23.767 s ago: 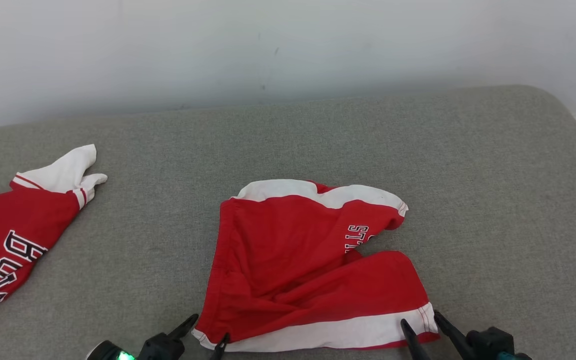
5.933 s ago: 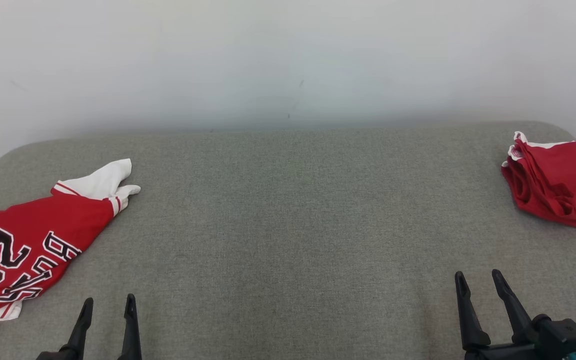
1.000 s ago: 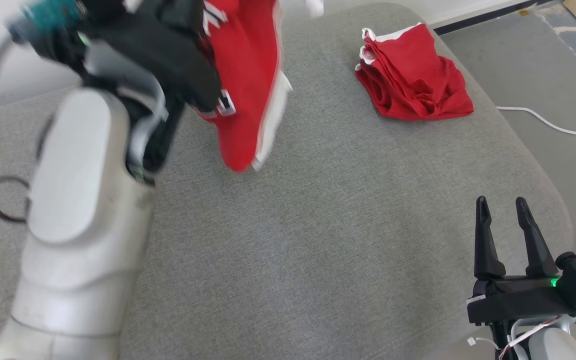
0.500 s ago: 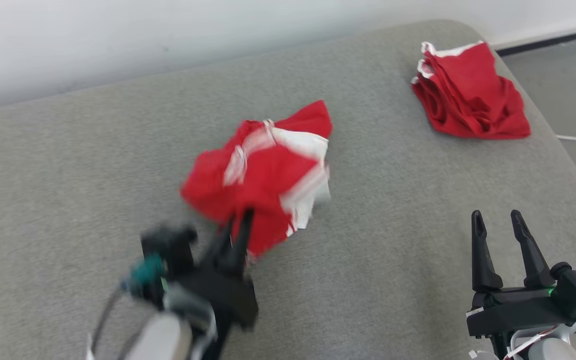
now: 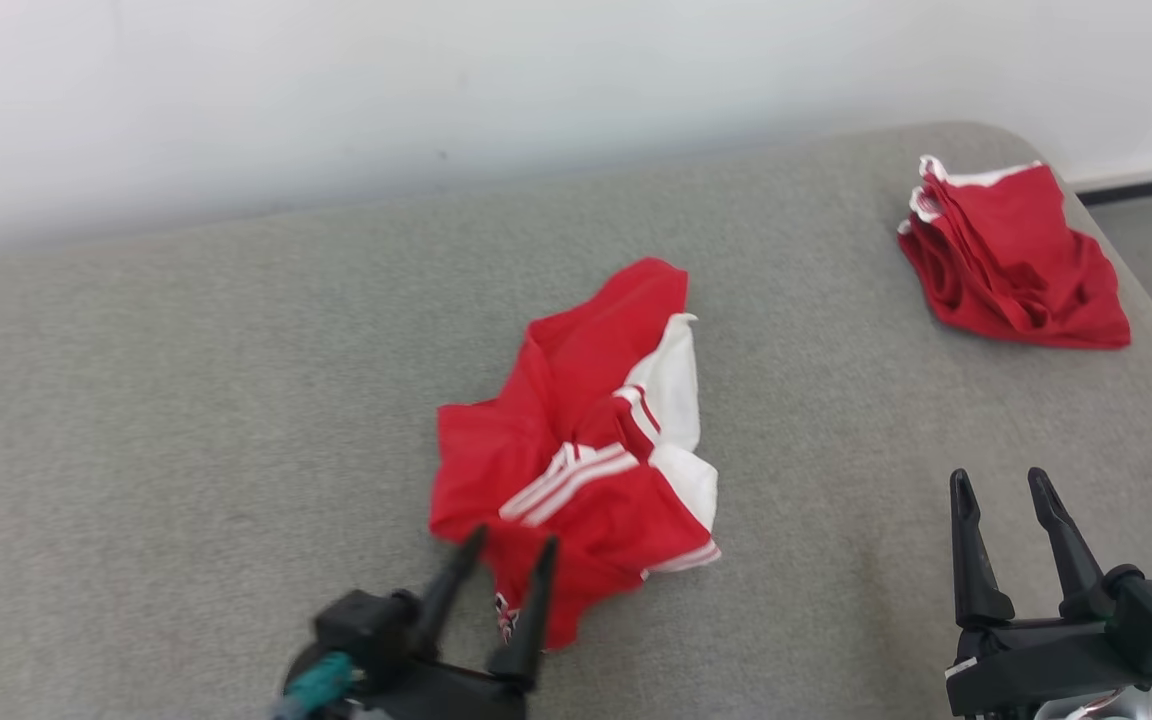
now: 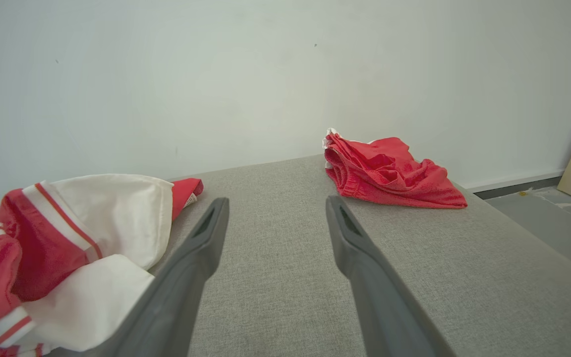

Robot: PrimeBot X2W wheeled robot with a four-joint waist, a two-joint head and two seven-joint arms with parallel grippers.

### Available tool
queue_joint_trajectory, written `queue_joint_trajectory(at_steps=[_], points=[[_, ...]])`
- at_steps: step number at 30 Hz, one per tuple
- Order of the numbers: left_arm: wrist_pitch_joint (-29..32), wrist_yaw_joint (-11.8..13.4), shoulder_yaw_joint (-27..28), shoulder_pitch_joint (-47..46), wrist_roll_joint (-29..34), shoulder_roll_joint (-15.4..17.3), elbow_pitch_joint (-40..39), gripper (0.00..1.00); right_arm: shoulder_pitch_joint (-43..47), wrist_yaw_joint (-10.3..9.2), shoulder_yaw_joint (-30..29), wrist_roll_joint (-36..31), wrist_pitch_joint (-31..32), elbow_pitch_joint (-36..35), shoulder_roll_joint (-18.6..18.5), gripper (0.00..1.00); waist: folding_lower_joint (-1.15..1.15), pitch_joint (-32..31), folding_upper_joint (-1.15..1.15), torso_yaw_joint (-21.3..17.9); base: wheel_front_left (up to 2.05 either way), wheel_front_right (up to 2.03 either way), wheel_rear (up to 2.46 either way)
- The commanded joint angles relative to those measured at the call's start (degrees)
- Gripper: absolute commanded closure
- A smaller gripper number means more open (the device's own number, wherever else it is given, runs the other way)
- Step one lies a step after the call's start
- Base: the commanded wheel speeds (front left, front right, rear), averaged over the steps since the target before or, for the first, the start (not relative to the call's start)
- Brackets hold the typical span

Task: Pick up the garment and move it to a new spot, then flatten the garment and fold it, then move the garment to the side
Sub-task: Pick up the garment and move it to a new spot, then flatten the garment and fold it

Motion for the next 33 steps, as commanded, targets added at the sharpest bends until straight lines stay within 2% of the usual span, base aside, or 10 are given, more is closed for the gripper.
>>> queue_joint_trajectory(at_steps=[1,5,13,18,21,33], points=[[-0.5,0.3,0.6,0.1,0.7,0.7,-0.5,0.0,0.5,-0.15,0.1,-0.1,0.0,-0.1,-0.4,0.0,0.01,-1.9,0.01,1.8,0.0,0.0,0.0],[-2.3,2.1,3.9,0.9,0.9,3.0,-3.0,0.0,1.3,-0.16,0.3,-0.2,0.0,0.0,-0.6,0.0,0.01,-3.4,0.01,3.3,0.0,0.0,0.0],[-4.2,5.8,11.4,4.5,4.8,9.7,-5.8,0.0,2.4,-0.15,0.6,-0.1,0.0,0.4,-0.6,0.0,0.01,-5.8,0.01,5.1,0.0,0.0,0.0],[-4.3,7.0,16.0,9.2,6.8,11.1,-8.5,0.0,3.8,-0.16,0.5,0.3,0.0,0.3,-0.7,0.0,0.01,-6.7,0.01,6.1,0.0,0.0,0.0],[-4.3,7.1,18.4,11.5,7.4,10.1,-10.1,0.0,4.6,-0.16,0.3,0.4,0.0,0.5,-0.5,0.0,0.01,-7.0,0.01,6.7,0.0,0.0,0.0],[-4.2,2.3,24.5,14.9,11.7,4.9,-8.9,0.0,6.6,-0.15,4.4,1.5,0.0,1.5,0.0,0.0,0.01,-6.9,0.01,7.2,0.0,0.0,0.0]])
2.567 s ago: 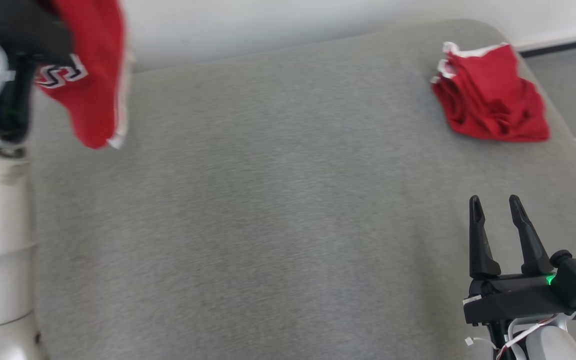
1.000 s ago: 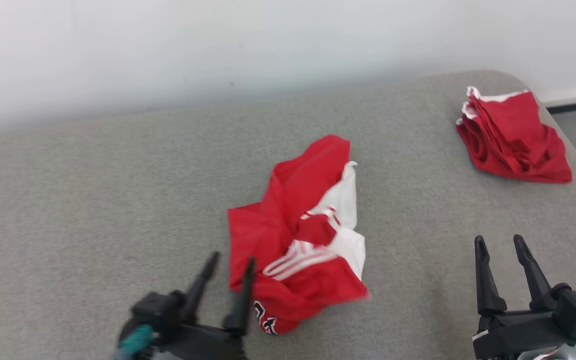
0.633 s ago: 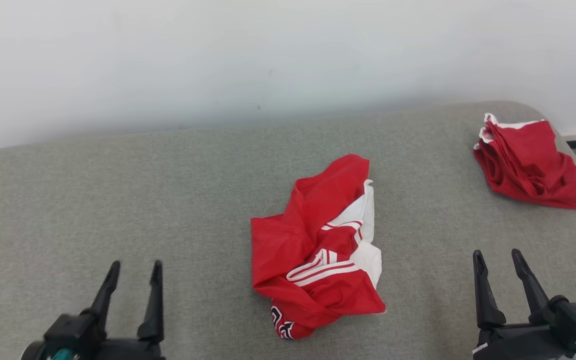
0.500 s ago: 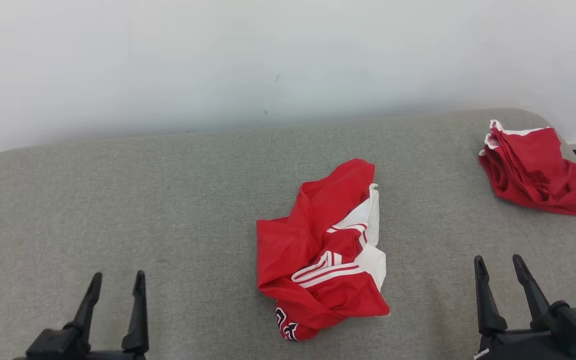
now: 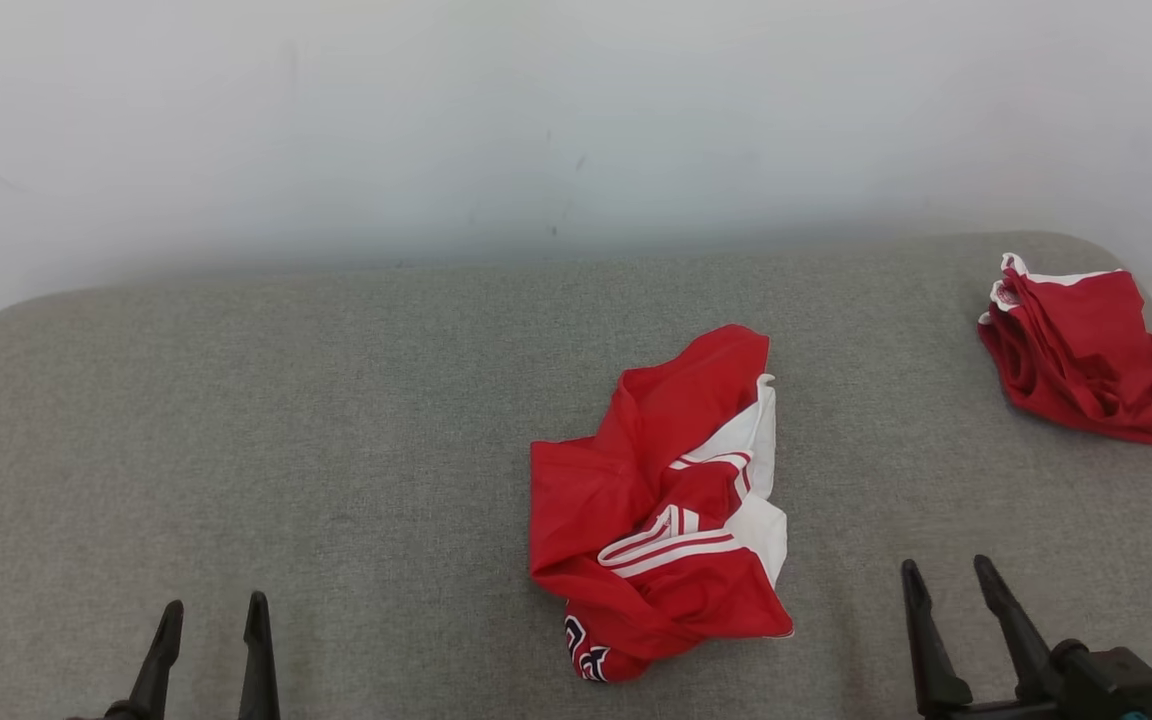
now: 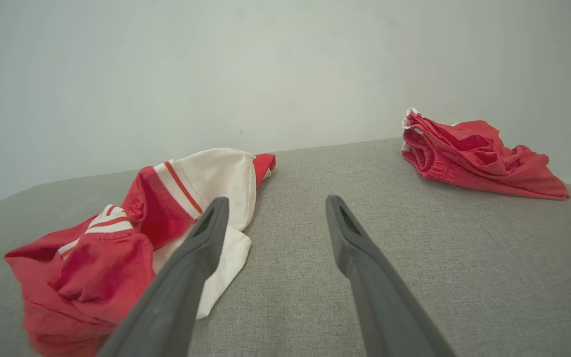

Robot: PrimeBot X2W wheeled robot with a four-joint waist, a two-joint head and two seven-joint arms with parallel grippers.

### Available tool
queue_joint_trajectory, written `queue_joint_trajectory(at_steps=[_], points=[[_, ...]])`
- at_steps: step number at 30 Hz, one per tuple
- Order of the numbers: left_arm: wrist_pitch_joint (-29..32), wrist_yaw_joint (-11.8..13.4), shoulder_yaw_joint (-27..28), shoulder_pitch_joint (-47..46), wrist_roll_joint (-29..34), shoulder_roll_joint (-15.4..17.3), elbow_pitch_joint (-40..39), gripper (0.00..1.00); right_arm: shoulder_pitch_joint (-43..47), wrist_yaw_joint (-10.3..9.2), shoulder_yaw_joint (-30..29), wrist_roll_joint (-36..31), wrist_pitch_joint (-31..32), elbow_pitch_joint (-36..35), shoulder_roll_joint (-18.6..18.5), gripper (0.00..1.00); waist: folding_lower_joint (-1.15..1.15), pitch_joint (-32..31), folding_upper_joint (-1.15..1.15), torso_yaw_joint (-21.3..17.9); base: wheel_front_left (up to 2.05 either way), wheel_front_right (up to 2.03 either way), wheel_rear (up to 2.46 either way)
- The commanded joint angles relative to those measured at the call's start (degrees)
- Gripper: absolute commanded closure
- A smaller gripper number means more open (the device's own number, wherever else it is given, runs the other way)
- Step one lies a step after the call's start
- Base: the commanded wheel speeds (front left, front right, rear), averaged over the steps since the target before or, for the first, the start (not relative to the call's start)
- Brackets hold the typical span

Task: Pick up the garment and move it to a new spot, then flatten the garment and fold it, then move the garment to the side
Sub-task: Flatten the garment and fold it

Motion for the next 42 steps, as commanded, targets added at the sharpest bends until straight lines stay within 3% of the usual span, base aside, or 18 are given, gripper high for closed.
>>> queue_joint_trajectory(at_steps=[1,15,26,35,36,37,42], points=[[-0.1,-0.9,0.7,0.1,1.3,-0.8,0.8,0.0,0.6,-0.15,0.6,0.4,0.0,0.2,0.1,0.0,0.0,0.1,0.0,-0.2,0.0,0.0,0.0],[-0.1,-4.7,4.8,-1.3,5.0,-3.5,3.0,0.0,-0.5,-0.15,3.5,1.2,0.0,0.9,-0.3,0.0,0.0,0.1,0.0,-0.6,0.0,0.0,0.0],[-0.1,-6.2,4.9,-2.9,6.7,-5.0,4.1,0.0,-9.6,-0.16,15.8,5.4,0.0,7.4,-3.4,0.0,0.0,1.6,0.0,1.9,0.0,0.0,0.0],[-0.1,-6.6,4.3,-4.4,7.0,-5.7,4.8,0.0,-17.8,-0.15,26.3,14.5,3.4,16.4,-5.0,0.0,0.0,4.0,0.0,5.4,0.0,0.0,0.0],[-0.1,-6.7,4.2,-4.6,7.0,-5.7,4.9,0.0,-18.6,-0.15,27.6,15.7,4.1,16.9,-5.4,0.64,0.0,4.4,0.0,5.8,0.0,0.0,0.0],[-0.1,-6.7,4.2,-4.8,7.0,-5.8,5.0,0.0,-19.4,-0.16,28.8,16.8,4.5,17.2,-6.1,1.0,0.0,4.5,0.0,6.0,0.0,0.0,0.0],[-0.1,-5.9,4.0,-4.3,6.8,-5.9,4.7,0.0,-23.0,-0.15,30.9,21.2,3.2,18.7,-8.5,1.0,0.0,5.0,0.0,6.0,0.0,0.0,0.0]])
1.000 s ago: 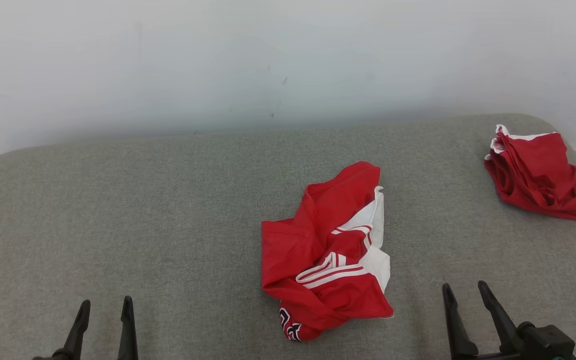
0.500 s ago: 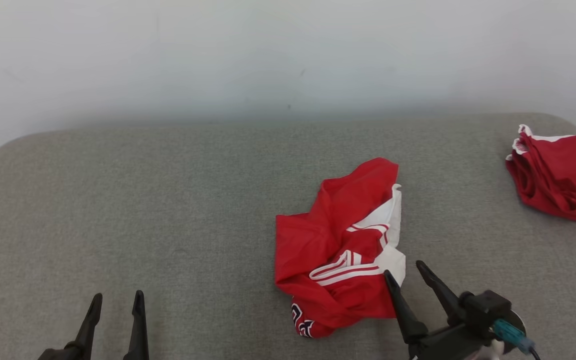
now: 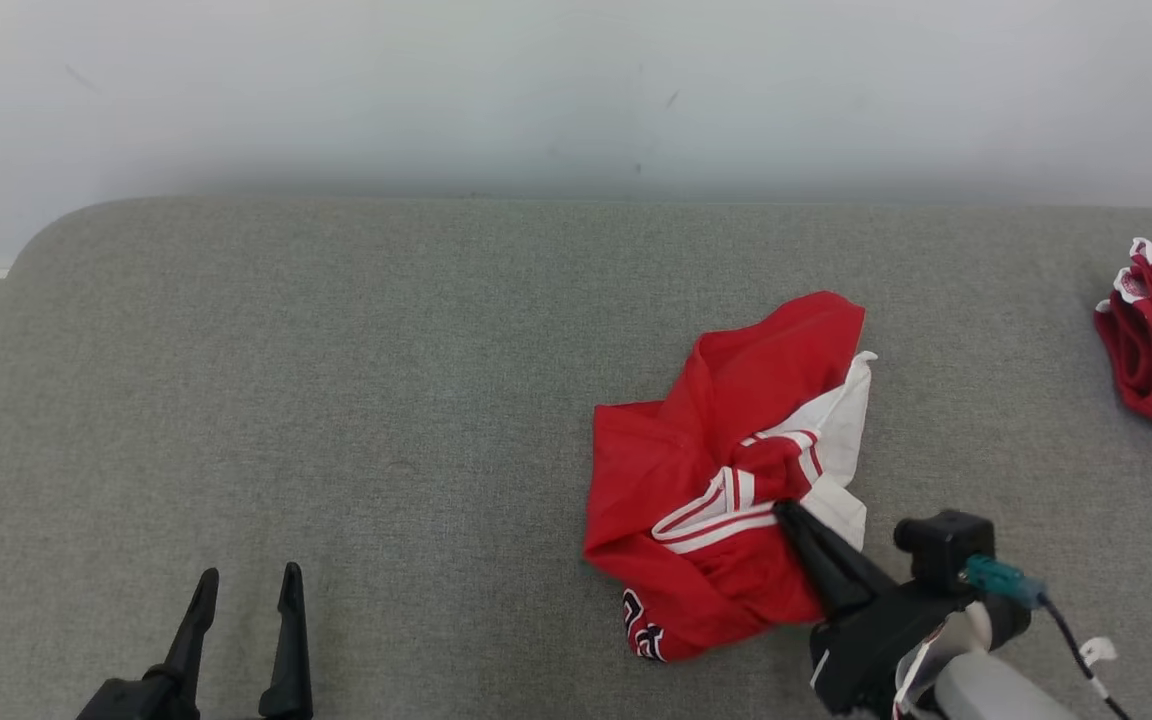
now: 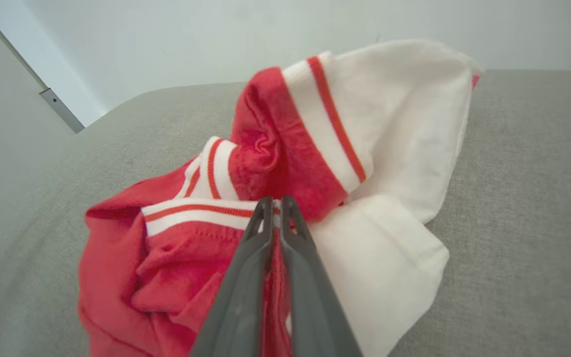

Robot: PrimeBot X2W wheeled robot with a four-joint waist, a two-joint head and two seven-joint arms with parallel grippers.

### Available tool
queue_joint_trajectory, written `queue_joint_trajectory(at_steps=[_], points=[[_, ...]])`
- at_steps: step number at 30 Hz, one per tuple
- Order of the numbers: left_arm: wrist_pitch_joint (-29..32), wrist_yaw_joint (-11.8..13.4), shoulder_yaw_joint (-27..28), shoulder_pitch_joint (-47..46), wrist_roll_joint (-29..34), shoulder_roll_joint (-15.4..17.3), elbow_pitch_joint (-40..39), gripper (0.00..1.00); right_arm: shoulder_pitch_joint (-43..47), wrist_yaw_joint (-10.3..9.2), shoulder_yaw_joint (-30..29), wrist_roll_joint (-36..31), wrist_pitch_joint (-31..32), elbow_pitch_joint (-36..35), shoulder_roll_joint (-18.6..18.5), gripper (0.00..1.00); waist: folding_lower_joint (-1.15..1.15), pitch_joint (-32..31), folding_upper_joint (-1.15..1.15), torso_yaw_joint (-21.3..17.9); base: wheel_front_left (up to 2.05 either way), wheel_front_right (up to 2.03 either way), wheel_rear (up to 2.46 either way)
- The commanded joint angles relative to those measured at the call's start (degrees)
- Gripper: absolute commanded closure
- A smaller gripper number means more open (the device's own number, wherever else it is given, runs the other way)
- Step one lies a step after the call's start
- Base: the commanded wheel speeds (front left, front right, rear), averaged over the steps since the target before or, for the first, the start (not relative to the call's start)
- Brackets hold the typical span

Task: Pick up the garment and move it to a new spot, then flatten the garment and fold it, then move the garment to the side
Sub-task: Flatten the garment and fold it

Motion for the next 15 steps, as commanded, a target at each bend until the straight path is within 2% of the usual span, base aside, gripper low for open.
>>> queue_joint_trajectory(at_steps=[1,7,15], points=[[0.0,0.3,0.1,0.0,0.1,0.0,-0.1,0.0,-1.6,-0.15,-0.5,1.1,-0.9,0.3,-1.0,1.0,0.0,0.2,0.0,-0.2,0.0,0.0,0.0],[0.0,0.9,-0.3,-0.4,-0.5,-0.1,0.2,0.0,-5.5,-0.15,-5.7,4.6,-3.1,-0.4,-4.7,1.0,0.0,-0.3,0.0,-1.8,0.0,0.0,0.0],[0.0,0.6,-0.6,-1.1,-1.2,-0.1,1.0,0.0,-4.6,-0.15,-17.2,5.0,-3.7,0.6,-8.9,1.0,0.0,-0.7,0.0,-2.8,0.0,0.0,0.0]])
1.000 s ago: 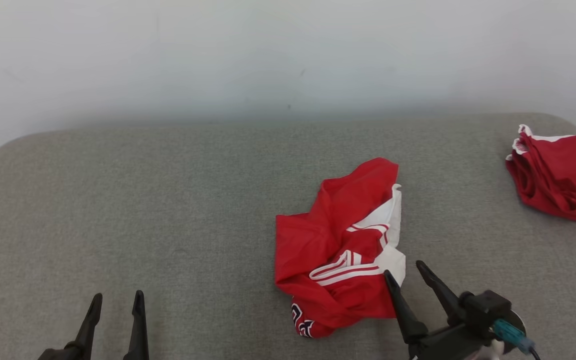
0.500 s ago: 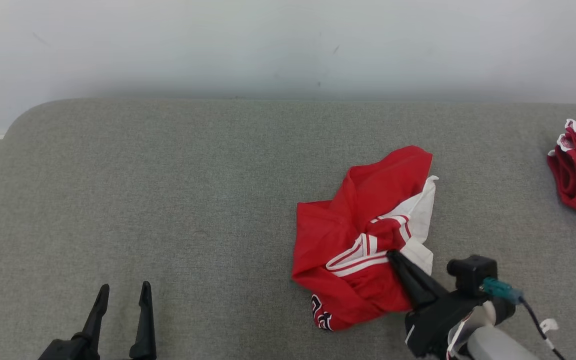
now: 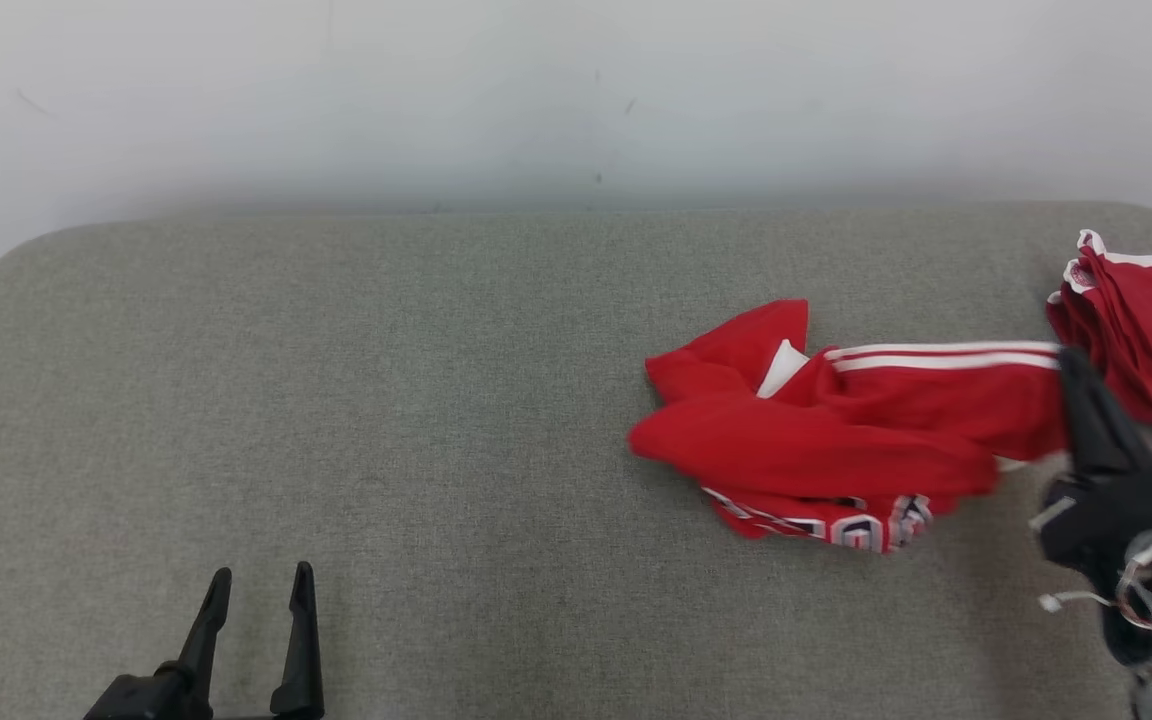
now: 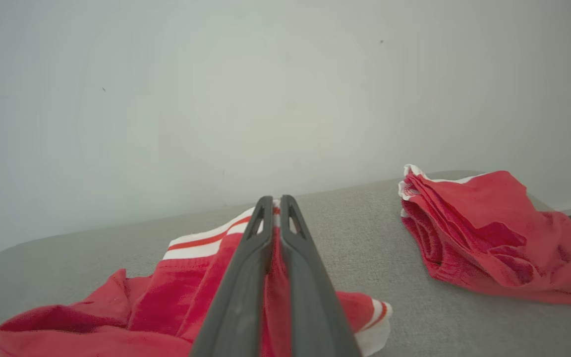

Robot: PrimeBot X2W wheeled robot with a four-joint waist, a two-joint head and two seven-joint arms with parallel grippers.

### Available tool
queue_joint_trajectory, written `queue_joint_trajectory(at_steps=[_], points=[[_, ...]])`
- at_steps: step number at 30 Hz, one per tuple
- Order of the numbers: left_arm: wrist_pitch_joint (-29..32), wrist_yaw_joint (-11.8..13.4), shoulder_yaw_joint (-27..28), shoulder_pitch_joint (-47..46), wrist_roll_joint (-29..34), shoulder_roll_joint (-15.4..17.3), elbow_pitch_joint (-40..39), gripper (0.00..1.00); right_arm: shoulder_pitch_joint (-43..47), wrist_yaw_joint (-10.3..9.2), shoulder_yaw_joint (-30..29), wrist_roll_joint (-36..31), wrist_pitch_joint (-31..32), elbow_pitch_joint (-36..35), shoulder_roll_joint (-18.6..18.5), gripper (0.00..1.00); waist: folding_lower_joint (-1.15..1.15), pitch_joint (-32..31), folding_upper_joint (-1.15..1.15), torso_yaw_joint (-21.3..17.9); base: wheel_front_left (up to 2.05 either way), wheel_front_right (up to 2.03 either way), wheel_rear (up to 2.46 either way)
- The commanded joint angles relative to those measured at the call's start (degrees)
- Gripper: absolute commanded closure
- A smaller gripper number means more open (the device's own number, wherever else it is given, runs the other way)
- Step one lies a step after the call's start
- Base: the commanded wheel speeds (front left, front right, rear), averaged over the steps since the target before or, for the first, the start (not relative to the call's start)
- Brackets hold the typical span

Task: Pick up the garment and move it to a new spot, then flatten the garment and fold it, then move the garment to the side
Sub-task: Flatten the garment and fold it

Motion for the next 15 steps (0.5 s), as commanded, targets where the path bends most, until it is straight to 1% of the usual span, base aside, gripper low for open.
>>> queue_joint_trajectory(at_steps=[1,3,6,7,8,9,12,15], points=[[0.0,0.1,0.0,-0.6,-0.2,0.0,0.1,0.0,1.4,-0.15,-0.8,-0.6,-0.3,0.6,-0.3,1.0,-0.01,0.0,0.0,0.1,0.0,0.0,0.0],[0.0,0.2,-0.3,-0.6,-0.5,0.0,0.2,0.0,3.5,-0.15,-4.0,-2.1,-0.3,3.4,-0.3,1.0,-0.01,-0.1,0.0,0.3,0.0,0.0,0.0],[0.0,0.4,-0.5,0.0,-1.0,0.0,0.2,0.0,5.6,-0.15,-6.8,-4.7,-0.3,6.6,1.3,1.0,-0.01,0.0,0.0,0.4,0.0,0.0,0.0],[0.0,0.4,-0.5,0.2,-1.1,0.0,0.1,0.0,6.0,-0.15,-7.4,-5.4,-0.3,7.0,1.8,0.75,-0.01,0.0,0.0,0.3,0.0,0.0,0.0],[0.0,0.5,-0.5,0.5,-1.1,0.0,0.2,0.0,6.2,-0.15,-8.2,-6.2,-0.3,6.9,2.2,0.35,-0.01,0.0,0.0,0.1,0.0,0.0,0.0],[0.0,0.6,-0.4,0.7,-1.1,0.0,0.3,0.0,6.4,-0.15,-9.3,-7.2,-0.3,6.5,2.5,0.0,-0.01,0.0,0.0,-0.1,0.0,0.0,0.0],[0.0,0.7,0.2,1.3,-0.7,0.0,0.1,0.0,7.0,-0.15,-13.0,-10.9,-0.3,2.4,4.6,0.0,-0.01,-0.3,0.0,-1.0,0.0,0.0,0.0],[0.0,0.3,0.9,0.9,0.0,0.0,0.2,0.0,8.8,-0.15,-15.9,-14.9,-0.3,-3.8,6.8,0.0,-0.01,-0.8,0.0,-1.7,0.0,0.0,0.0]])
